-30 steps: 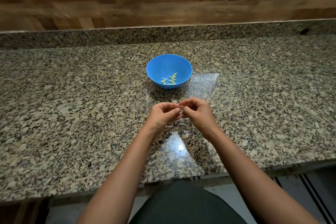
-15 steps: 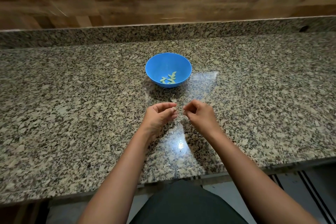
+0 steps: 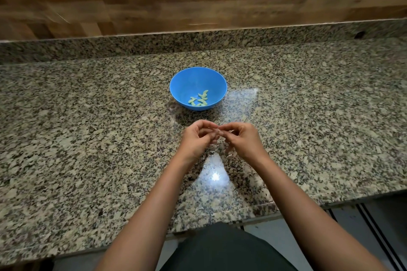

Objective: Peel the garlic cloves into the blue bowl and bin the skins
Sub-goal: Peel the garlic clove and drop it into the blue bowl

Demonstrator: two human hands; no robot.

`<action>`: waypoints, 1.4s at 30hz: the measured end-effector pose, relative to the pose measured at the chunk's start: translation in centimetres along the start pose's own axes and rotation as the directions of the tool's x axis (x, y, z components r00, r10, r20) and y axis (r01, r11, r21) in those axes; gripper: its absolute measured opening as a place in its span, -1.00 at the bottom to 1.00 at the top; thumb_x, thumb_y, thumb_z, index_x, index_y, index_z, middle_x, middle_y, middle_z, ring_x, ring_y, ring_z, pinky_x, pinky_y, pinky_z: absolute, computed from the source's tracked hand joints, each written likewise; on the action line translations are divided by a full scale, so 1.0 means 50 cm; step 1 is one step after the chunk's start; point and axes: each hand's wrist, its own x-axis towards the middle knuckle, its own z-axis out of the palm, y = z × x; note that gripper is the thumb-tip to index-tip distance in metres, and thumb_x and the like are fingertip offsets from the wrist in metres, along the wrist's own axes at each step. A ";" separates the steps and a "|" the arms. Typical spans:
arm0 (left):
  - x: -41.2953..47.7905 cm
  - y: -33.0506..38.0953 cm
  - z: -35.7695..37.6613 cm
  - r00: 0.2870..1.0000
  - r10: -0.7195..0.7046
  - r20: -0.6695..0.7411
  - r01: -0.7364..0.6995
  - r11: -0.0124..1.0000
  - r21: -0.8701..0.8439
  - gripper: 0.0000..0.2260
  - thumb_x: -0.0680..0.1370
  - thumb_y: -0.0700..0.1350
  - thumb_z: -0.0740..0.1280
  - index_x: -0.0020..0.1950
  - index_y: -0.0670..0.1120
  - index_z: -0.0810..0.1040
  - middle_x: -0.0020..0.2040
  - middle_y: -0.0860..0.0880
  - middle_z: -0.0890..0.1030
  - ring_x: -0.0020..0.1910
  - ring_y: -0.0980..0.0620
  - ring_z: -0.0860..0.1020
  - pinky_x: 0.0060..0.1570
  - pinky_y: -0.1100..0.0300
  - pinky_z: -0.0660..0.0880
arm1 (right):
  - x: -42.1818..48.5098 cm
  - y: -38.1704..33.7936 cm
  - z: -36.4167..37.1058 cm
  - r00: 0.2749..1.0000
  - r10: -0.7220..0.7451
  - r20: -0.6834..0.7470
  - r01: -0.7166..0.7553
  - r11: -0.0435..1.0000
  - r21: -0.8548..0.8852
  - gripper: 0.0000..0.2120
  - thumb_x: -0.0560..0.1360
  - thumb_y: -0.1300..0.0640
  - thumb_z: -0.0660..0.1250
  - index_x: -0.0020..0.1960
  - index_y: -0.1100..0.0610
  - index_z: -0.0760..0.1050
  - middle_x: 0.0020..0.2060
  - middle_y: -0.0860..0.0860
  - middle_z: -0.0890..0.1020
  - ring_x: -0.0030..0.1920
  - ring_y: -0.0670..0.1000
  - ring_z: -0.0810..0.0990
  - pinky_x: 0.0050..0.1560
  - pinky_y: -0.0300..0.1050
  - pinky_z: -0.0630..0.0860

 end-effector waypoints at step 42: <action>-0.027 -0.094 -0.044 0.967 0.247 -0.063 -0.130 0.690 0.712 -0.41 0.52 0.19 0.04 0.52 0.01 0.15 0.48 -0.03 0.27 0.44 -0.01 0.26 0.35 0.00 0.24 | -0.090 0.073 0.019 0.960 0.246 0.136 -0.014 0.524 -0.852 0.11 0.22 -0.59 -0.29 0.39 0.22 -0.54 0.37 0.14 -0.51 0.41 0.11 -0.49 0.36 0.05 -0.46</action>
